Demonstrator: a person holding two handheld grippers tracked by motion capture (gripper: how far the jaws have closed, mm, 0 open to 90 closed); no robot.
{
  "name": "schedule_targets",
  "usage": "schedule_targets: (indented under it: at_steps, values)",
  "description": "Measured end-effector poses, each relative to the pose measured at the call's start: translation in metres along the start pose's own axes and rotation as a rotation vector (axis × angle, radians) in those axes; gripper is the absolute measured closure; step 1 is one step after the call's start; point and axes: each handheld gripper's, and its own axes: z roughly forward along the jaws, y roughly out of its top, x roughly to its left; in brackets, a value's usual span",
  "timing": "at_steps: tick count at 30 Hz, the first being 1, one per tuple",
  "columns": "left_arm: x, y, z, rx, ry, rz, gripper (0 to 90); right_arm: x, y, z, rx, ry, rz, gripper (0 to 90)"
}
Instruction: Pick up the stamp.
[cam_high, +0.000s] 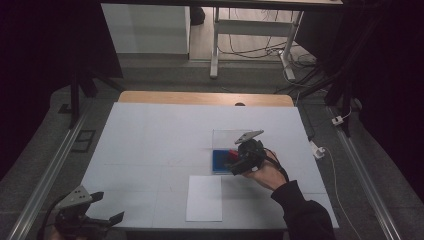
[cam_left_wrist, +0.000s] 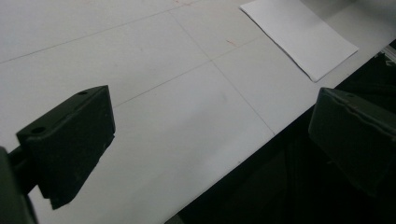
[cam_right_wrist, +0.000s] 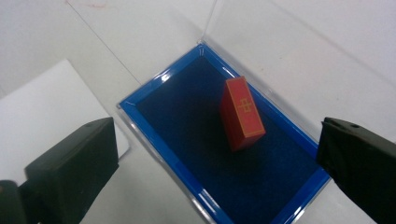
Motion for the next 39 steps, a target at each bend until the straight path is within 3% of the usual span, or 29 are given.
schedule_targets:
  at_steps: [3,4,8,9,10,12,20,21,22,30,39]
  values:
    - [0.000,0.000,0.000,-0.001,-0.002,-0.001,0.4,-0.002,0.001,0.002,0.001,0.010,-0.015,6.6]
    - [0.000,0.000,0.000,0.000,-0.002,0.000,0.4,-0.004,0.002,0.004,0.010,0.022,-0.023,14.3]
    - [0.000,0.000,0.000,0.001,-0.006,0.000,0.5,-0.006,0.003,0.006,0.014,0.016,-0.032,24.9]
    - [0.000,0.000,0.000,0.001,-0.006,0.001,0.5,-0.010,0.004,0.007,0.009,0.029,-0.025,33.0]
    - [0.000,0.000,0.000,0.002,-0.007,0.001,0.5,-0.010,0.004,0.007,0.009,0.029,-0.025,33.0]
    - [0.000,0.000,0.000,0.002,-0.009,0.001,0.5,-0.014,0.007,0.008,0.010,0.040,-0.023,44.9]
    - [0.000,0.000,0.001,0.005,-0.011,0.002,0.5,-0.019,0.010,0.015,0.030,0.062,-0.038,66.4]
    - [0.000,0.001,0.001,0.007,-0.011,0.003,0.5,-0.019,0.010,0.017,0.040,0.060,-0.046,74.9]
    - [0.000,0.001,0.001,0.008,-0.011,0.004,0.5,-0.019,0.010,0.017,0.042,0.056,-0.049,77.0]
    - [0.000,0.000,0.001,0.006,-0.010,0.003,0.6,-0.022,0.010,0.012,0.018,0.070,-0.037,79.2]
    - [-0.002,0.001,0.001,0.008,-0.004,0.016,0.8,-0.016,0.012,0.001,-0.011,0.071,-0.043,79.3]
